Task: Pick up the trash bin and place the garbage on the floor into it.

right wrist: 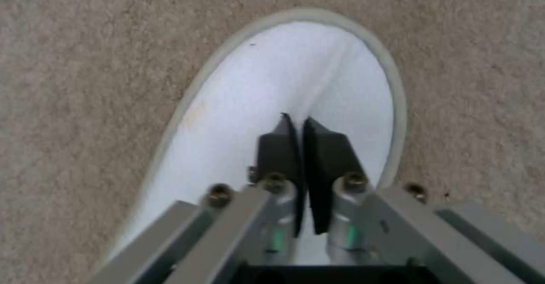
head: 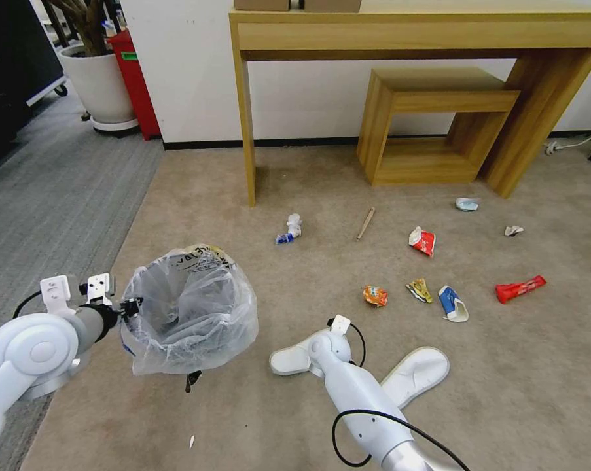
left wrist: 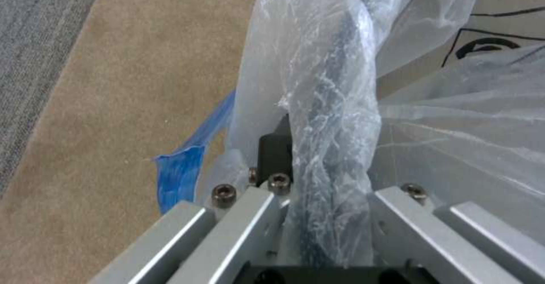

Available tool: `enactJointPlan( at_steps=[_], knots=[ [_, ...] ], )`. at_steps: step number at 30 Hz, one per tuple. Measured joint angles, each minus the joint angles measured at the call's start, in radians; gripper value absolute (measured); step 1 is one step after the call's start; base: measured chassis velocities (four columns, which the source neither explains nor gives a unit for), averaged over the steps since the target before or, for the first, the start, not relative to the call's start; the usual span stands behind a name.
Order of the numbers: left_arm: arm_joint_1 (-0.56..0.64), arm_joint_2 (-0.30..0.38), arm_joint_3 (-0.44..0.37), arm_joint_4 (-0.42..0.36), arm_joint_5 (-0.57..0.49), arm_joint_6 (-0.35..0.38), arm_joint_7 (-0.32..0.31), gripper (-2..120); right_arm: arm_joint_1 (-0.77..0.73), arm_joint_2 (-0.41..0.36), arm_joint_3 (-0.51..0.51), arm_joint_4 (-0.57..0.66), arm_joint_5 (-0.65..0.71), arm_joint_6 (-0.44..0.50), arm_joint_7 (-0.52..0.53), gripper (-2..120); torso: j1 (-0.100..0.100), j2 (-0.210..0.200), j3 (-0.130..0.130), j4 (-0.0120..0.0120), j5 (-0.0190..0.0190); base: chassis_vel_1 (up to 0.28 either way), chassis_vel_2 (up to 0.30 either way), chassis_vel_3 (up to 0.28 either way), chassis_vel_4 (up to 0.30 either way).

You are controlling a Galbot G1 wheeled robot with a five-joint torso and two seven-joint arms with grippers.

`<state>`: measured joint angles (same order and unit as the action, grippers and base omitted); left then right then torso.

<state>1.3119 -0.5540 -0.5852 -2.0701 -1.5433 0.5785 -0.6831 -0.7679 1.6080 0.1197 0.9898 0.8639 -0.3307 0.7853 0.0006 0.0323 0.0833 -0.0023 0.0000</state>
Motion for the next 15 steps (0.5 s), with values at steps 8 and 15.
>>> enactJointPlan(
  at_steps=[8, 15],
  knots=[
    [-0.003, 0.006, -0.006, 0.007, -0.027, 0.007, -0.004, 0, -0.047, 0.0, 0.001, 0.098, -0.079, 0.081, -0.081, 0, 0.0, 0.0, 0.0, 0.0001, 0.0, 0.0, 0.0, 0.0, 0.0],
    [-0.011, 0.003, 0.01, 0.014, -0.044, 0.023, -0.011, 0, -0.103, -0.098, 0.067, 0.387, -0.187, 0.343, -0.446, 0, 0.0, 0.0, 0.0, -0.0004, -0.0001, 0.0, 0.0, 0.0, 0.0]
  ],
)
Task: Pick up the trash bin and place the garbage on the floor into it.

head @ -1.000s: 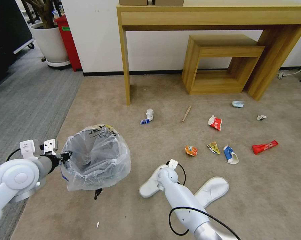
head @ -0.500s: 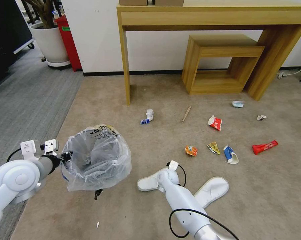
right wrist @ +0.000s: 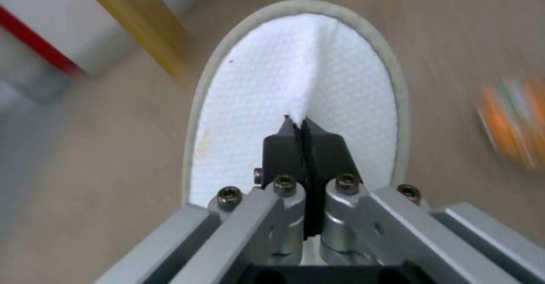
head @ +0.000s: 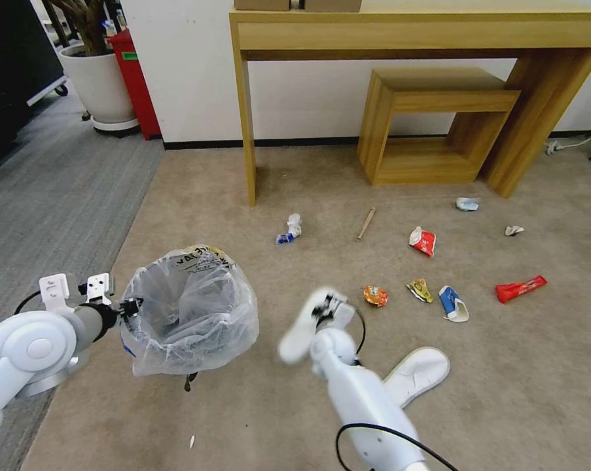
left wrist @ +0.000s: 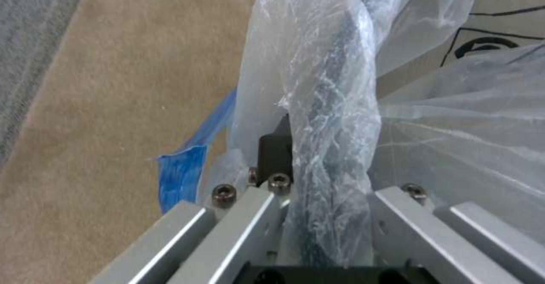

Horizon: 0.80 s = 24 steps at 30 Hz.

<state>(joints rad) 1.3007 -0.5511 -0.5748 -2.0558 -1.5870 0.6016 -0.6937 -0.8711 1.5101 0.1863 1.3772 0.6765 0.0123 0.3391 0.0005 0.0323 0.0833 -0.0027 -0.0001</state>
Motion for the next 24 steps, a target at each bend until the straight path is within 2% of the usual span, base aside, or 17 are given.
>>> enactJointPlan(
  at_steps=[1, 2, 5, 6, 9, 13, 16, 24],
  knots=[
    [-0.001, 0.0, 0.003, 0.001, -0.003, 0.004, 0.0, 0, -0.002, -0.024, 0.009, 0.041, 0.005, 0.04, -0.061, 0, 0.0, 0.0, 0.0, 0.0, 0.0002, 0.0, 0.0, 0.0, 0.0],
    [-0.001, 0.0, 0.003, 0.001, -0.003, 0.004, 0.0, 0, -0.002, -0.024, 0.009, 0.041, 0.005, 0.04, -0.061, 0, 0.0, 0.0, 0.0, 0.0, 0.0002, 0.0, 0.0, 0.0, 0.0],
    [-0.012, 0.0, 0.013, 0.003, -0.032, 0.018, -0.019, 0, 0.0, -0.085, 0.025, 0.2, 0.132, 0.123, -0.231, 0, 0.0, 0.0, 0.0, 0.0001, 0.0003, 0.0, 0.0, 0.0, 0.0],
    [-0.012, 0.0, 0.013, 0.003, -0.032, 0.018, -0.019, 0, 0.0, -0.085, 0.025, 0.2, 0.132, 0.123, -0.231, 0, 0.0, 0.0, 0.0, 0.0001, 0.0003, 0.0, 0.0, 0.0, 0.0],
    [-0.027, -0.002, 0.028, 0.014, -0.044, 0.023, -0.034, 0, 0.01, -0.105, 0.019, 0.344, 0.277, 0.141, -0.327, 0, 0.0, 0.0, 0.0, 0.0003, 0.0003, 0.0, 0.0, 0.0, 0.0],
    [-0.031, -0.01, 0.04, 0.019, -0.047, 0.026, -0.036, 0, 0.023, -0.092, -0.019, 0.427, 0.359, 0.132, -0.328, 0, 0.0, 0.0, 0.0, 0.0003, 0.0002, 0.0, 0.0, 0.0, 0.0],
    [-0.034, -0.018, 0.046, 0.023, -0.046, 0.027, -0.042, 0, 0.031, -0.074, -0.06, 0.446, 0.38, 0.122, -0.317, 0, 0.0, 0.0, 0.0, 0.0005, 0.0, 0.0, 0.0, 0.0, 0.0],
    [-0.039, -0.03, 0.046, 0.025, -0.047, 0.027, -0.061, 0, 0.009, -0.014, -0.246, 0.378, 0.348, 0.113, -0.298, 0, 0.0, 0.0, 0.0, 0.0004, -0.0001, 0.0, 0.0, 0.0, 0.0]
  ],
)
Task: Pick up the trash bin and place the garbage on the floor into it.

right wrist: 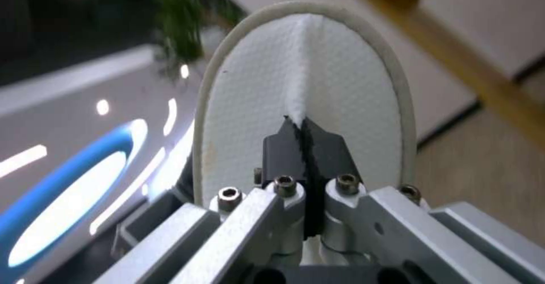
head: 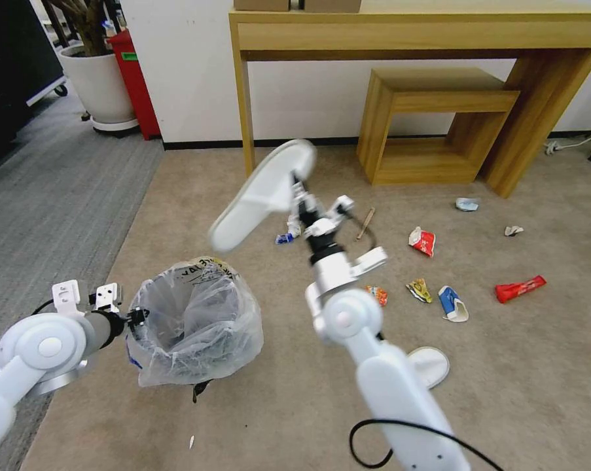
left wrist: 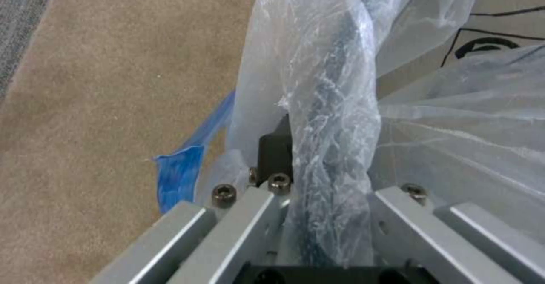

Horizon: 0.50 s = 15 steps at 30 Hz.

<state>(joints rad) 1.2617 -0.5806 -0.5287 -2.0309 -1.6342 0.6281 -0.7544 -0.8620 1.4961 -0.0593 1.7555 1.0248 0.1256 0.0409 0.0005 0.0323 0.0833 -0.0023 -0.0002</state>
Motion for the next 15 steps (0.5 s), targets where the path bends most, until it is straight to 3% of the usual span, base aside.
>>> enactJointPlan(
  at_steps=[6, 15],
  knots=[
    [0.003, 0.0, -0.006, -0.012, -0.006, -0.001, -0.011, 0, -0.028, 0.049, -0.128, -0.095, -0.059, 0.012, 0.004, 0, 0.0, 0.0, 0.0, 0.0, 0.0, 0.0, 0.0, 0.0, 0.0],
    [0.018, -0.008, -0.015, -0.025, -0.005, -0.003, -0.022, 0, -0.019, 0.07, -0.169, -0.139, -0.087, 0.02, 0.019, 0, 0.0, 0.0, 0.0, 0.0, 0.0, 0.0, 0.0, 0.0, 0.0]
  ],
)
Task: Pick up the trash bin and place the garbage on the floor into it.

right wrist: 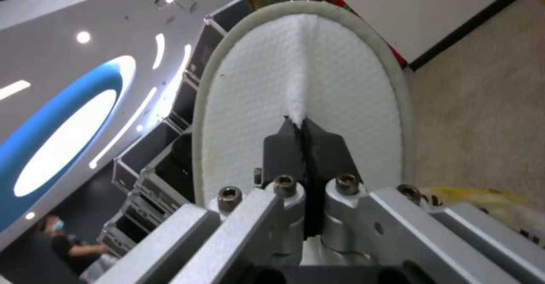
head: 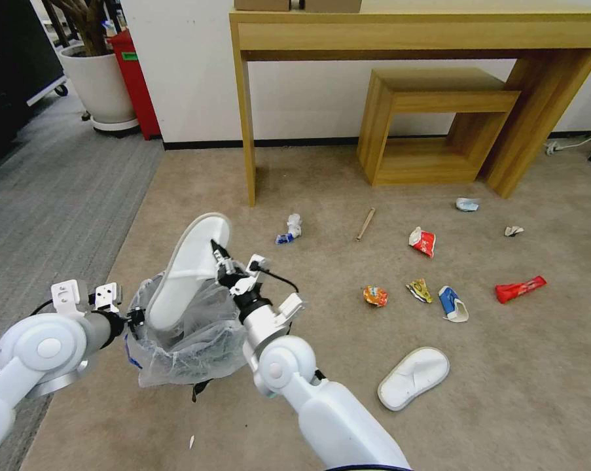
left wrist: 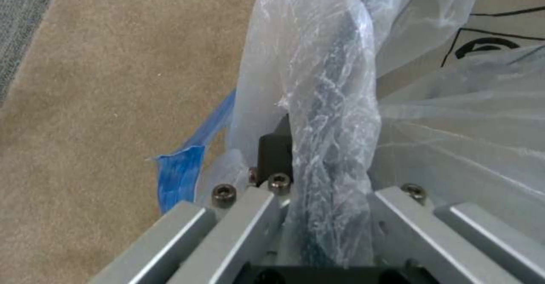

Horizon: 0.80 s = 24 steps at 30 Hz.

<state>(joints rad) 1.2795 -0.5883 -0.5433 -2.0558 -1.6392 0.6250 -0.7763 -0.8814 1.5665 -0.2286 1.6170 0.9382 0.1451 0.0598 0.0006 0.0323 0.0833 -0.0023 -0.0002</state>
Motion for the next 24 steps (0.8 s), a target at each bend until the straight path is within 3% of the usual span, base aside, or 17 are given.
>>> enactJointPlan(
  at_steps=[8, 11, 14, 24],
  knots=[
    [0.0, 0.003, -0.002, -0.006, 0.0, -0.002, -0.001, 0, -0.01, -0.025, 0.004, -0.004, -0.028, -0.006, 0.003, 0, 0.0, 0.0, 0.0, -0.0001, 0.0001, 0.0, 0.0, 0.0, 0.0],
    [-0.002, 0.004, -0.002, -0.007, -0.001, -0.002, -0.001, 0, -0.013, -0.03, 0.006, -0.004, -0.028, -0.016, 0.0, 6, 0.0, 0.0, 0.0, -0.0001, 0.0002, 0.0, 0.0, 0.0, 0.0],
    [-0.001, 0.004, -0.001, -0.007, 0.0, -0.002, -0.002, 0, -0.012, -0.032, 0.005, 0.007, -0.019, -0.029, 0.013, 22, 0.0, 0.0, 0.0, 0.0, 0.0002, 0.0, 0.0, 0.0, 0.0],
    [-0.004, 0.006, 0.001, -0.005, 0.001, -0.002, 0.0, 0, -0.006, -0.026, 0.003, 0.02, 0.004, -0.043, 0.049, 55, 0.0, 0.0, 0.0, 0.0, 0.0002, 0.0, 0.0, 0.0, 0.0]
  ],
)
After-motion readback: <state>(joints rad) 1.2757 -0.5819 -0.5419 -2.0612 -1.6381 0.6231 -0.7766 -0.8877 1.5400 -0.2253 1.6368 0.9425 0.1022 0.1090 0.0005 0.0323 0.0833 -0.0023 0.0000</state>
